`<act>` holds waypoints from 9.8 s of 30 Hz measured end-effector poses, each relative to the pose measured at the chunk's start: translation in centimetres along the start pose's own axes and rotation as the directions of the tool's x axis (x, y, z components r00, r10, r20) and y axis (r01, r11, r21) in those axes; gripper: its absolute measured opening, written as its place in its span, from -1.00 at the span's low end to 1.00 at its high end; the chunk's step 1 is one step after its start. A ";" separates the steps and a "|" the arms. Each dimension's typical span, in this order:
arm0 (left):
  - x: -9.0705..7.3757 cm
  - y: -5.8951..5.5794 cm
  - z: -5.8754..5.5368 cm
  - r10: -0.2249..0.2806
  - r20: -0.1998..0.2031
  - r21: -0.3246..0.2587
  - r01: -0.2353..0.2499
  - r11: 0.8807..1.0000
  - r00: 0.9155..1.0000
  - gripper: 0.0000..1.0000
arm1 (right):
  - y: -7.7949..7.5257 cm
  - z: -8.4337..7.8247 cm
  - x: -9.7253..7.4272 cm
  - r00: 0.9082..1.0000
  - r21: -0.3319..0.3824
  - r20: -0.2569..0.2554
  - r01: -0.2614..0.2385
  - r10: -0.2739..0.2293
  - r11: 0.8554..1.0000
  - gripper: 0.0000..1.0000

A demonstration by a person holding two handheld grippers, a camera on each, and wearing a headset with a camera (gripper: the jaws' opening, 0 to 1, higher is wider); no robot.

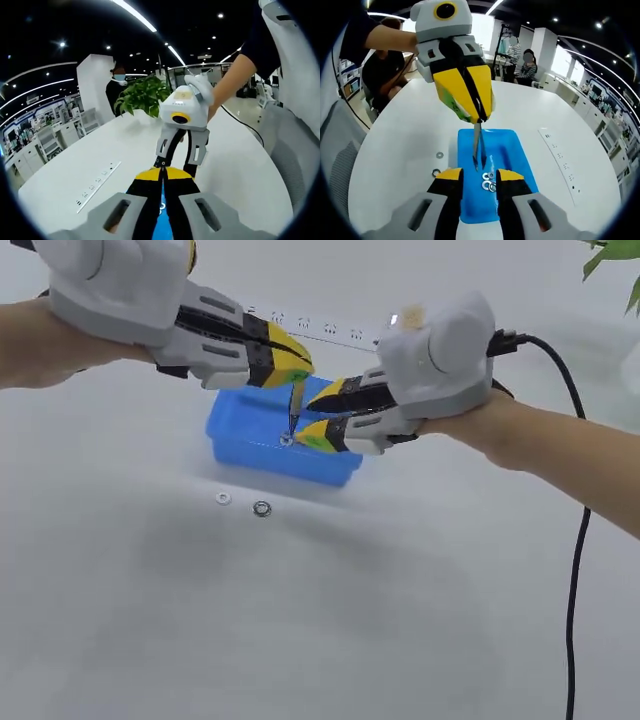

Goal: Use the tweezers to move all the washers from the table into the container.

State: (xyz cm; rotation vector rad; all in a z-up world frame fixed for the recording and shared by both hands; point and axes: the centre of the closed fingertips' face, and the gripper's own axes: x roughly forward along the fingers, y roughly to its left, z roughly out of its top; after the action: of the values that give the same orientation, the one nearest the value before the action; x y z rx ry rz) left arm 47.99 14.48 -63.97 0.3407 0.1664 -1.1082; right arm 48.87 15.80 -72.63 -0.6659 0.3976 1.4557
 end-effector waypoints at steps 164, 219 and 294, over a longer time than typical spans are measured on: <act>-1.7 -7.3 -5.8 -0.108 -0.095 -0.113 0.097 0.989 0.990 -0.90 | 8.3 -0.8 3.8 0.969 0.017 0.091 -0.230 0.228 0.973 -0.76; -6.5 -7.2 -3.8 0.260 0.010 -0.231 -0.250 0.940 0.966 0.88 | 6.5 5.2 -2.1 0.973 -0.050 0.165 -0.152 0.159 0.987 -0.82; -6.6 -2.6 -3.1 0.364 0.005 -0.375 -0.336 0.864 0.931 0.99 | -1.6 0.1 3.0 0.995 0.105 0.096 -0.022 0.012 0.994 -0.85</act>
State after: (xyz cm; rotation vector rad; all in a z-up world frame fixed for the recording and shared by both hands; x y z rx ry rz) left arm 42.89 20.14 -65.34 -0.0137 0.2315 -0.7055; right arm 50.69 18.25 -74.15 -0.5072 0.4040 1.4664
